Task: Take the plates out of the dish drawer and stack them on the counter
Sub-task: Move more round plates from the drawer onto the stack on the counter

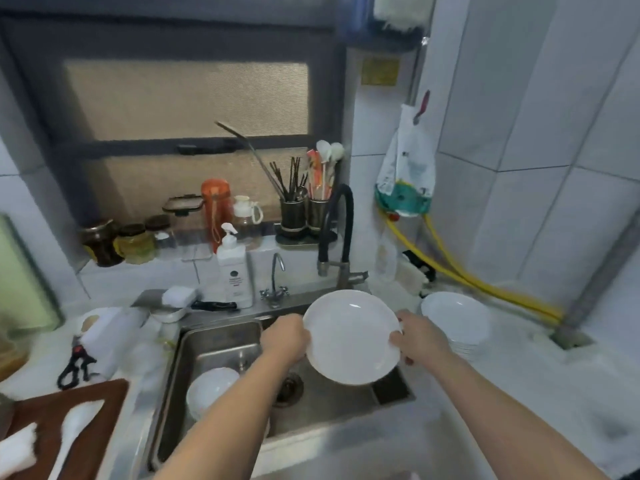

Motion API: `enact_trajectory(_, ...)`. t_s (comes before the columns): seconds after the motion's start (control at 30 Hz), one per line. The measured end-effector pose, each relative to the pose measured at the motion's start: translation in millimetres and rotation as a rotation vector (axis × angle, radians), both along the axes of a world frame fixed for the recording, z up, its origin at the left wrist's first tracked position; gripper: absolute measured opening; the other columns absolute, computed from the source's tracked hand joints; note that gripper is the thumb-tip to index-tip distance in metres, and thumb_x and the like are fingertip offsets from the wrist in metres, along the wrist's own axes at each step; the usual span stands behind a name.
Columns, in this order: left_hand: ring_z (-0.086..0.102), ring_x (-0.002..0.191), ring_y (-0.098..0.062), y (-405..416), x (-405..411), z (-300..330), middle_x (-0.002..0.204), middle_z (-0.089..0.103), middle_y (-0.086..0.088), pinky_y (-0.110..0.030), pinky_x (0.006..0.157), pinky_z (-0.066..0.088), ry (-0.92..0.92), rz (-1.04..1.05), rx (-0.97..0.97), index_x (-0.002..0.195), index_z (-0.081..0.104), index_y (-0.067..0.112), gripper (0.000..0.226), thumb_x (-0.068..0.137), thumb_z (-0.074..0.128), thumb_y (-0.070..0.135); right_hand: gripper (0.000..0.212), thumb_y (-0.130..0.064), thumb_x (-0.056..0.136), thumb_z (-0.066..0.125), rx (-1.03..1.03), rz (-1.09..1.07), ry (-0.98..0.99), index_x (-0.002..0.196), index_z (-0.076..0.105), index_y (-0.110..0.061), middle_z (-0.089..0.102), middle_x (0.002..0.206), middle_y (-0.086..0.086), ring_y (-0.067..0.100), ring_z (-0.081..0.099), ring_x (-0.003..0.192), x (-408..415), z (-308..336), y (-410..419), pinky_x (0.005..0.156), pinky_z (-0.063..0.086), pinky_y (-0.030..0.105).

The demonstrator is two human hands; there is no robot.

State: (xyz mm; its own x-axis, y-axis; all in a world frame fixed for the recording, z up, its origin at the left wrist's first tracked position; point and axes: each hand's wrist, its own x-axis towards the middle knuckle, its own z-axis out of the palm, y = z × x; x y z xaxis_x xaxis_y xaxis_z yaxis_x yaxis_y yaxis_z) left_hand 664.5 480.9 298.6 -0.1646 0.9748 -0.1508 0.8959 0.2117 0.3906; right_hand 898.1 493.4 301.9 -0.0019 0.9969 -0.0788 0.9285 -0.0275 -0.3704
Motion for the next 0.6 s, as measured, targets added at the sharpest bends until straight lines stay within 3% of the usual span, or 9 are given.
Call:
enact_trajectory(0.27,0.069,0.09,-0.026,51.4,88.4,-6.1,0.098,0.072,-0.006,-0.033,0.079,0.052,-0.003,-0.111,-0.027,0.092,0.063,0.011,0.022,0.084,0.042,0.012,0.013,-0.021,0.086,0.049,-0.017,-0.127,-0.032,0.089,0.055,-0.01,0.064,0.078,0.004,0.021,0.059,0.067,88.2,-2.2,27.9,0.05,0.035,0.022)
enact_trajectory(0.4,0.066,0.093,-0.026,91.4,135.4,-18.8,0.1,0.069,-0.006,-0.03,0.07,0.045,0.003,-0.151,-0.009,0.096,0.063,0.012,0.022,0.089,0.043,0.018,0.021,-0.022,0.088,0.048,-0.023,-0.214,-0.073,0.101,0.057,-0.009,0.069,0.089,0.007,0.023,0.066,0.082,131.0,-7.2,47.5,0.064,0.046,0.027)
enact_trajectory(0.6,0.067,0.092,-0.025,137.4,186.3,-34.8,0.102,0.068,-0.008,-0.035,0.078,0.053,0.004,-0.226,-0.018,0.105,0.059,0.011,0.025,0.096,0.041,0.025,0.021,-0.021,0.09,0.047,-0.04,-0.299,-0.031,0.105,0.054,-0.009,0.069,0.097,0.011,0.028,0.067,0.088,178.2,-20.1,79.6,0.077,0.053,0.035)
